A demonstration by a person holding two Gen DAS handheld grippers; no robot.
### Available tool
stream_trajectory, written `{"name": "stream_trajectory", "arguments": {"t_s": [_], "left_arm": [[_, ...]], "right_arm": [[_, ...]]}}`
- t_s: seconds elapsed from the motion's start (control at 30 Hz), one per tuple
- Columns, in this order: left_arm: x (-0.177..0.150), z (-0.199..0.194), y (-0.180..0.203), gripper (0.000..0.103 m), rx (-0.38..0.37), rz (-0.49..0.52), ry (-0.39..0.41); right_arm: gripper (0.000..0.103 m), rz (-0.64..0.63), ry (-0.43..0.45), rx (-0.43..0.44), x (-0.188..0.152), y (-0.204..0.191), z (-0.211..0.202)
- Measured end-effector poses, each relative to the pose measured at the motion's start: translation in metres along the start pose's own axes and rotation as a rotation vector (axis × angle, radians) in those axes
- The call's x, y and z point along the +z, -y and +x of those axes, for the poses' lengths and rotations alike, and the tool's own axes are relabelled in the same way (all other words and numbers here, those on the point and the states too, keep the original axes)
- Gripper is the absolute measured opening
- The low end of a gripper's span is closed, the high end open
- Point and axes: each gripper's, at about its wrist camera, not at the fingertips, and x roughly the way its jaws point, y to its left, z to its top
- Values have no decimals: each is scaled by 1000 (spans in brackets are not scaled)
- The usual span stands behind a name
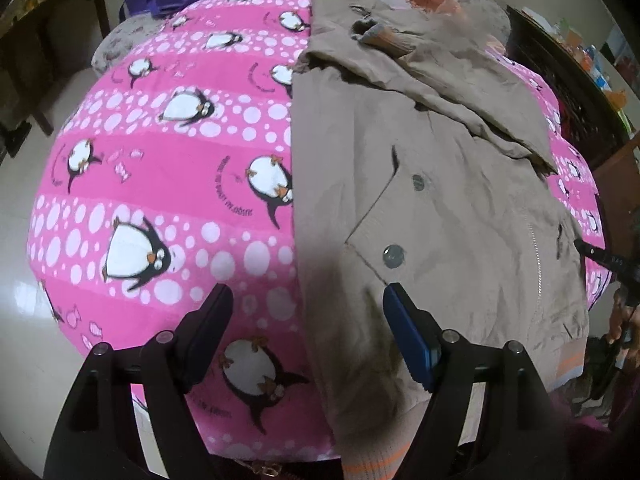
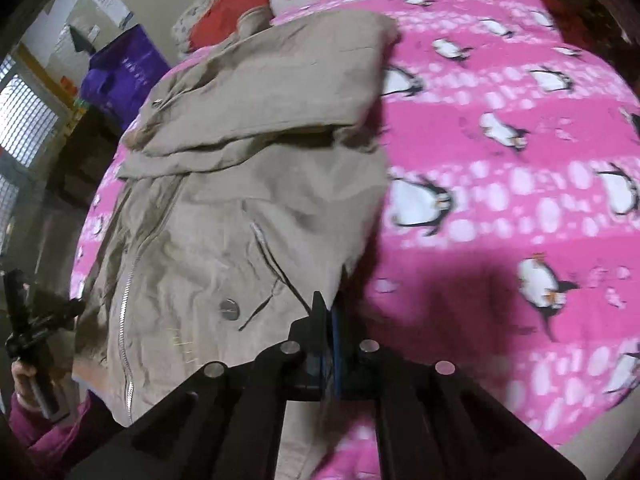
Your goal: Fold large clothes
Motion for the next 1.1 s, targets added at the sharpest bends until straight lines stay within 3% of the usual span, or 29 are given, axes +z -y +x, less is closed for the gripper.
{"name": "stream_trajectory", "arguments": {"t_s": [0.13,0.23,0.3,0.33,0.6,1.1], "left_arm": [[-5,6,0,77,-23,-25,-33],[-13,5,4,77,-28,1,-43],[-18,5,5,77,-20,12,-50],[-21,5,5,77,-16,14,-54],[-32,5,4,77,-1,5,-64],[-42,2,8,77,-15,18,-86]], "right_arm": [[6,30,-36,39,-4,4,0],[27,58,-49,83,-12,3,-11],[54,72,-66,156,-22,3,-20],[57,75,-71,180,-29,1,-24],[62,34,-128,155,-68,-10,-31],[70,38,-220,167,-90,-17,-18]]}}
